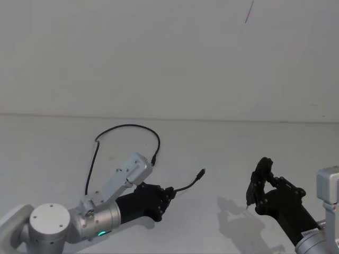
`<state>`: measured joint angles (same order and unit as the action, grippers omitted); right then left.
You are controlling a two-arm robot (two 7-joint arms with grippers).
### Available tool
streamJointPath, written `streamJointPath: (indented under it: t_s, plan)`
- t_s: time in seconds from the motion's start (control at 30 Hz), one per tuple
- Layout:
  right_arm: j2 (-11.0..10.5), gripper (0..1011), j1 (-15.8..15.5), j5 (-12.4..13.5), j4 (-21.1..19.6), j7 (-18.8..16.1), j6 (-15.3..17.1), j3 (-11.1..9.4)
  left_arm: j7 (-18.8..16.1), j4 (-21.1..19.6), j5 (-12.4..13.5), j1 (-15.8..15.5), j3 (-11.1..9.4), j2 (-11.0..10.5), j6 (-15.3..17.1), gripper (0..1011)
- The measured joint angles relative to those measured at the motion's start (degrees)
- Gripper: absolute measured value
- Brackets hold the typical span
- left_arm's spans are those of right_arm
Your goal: Pick up the data cable with the one hand.
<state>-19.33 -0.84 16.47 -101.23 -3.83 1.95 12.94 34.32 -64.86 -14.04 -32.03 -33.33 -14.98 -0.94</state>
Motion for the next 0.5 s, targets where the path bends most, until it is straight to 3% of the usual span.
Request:
streamJointPath:
  t_s: [0.23,0.3,0.5]
  plan:
    - [0.0,269,0.0,0.0,0.0,0.0,0.0,0.0,2.1,-5.7,-1.3,2.2,0.7,-3.3,-0.1,43]
    - [0.0,269,0.0,0.0,0.0,0.0,0.0,0.0,3.0,-9.4,-2.2,3.9,1.3,-5.7,0.1,43]
    - [0.0,269,0.0,0.0,0.0,0.0,0.0,0.0,4.1,-15.4,-3.8,7.0,2.5,-9.6,0.9,43]
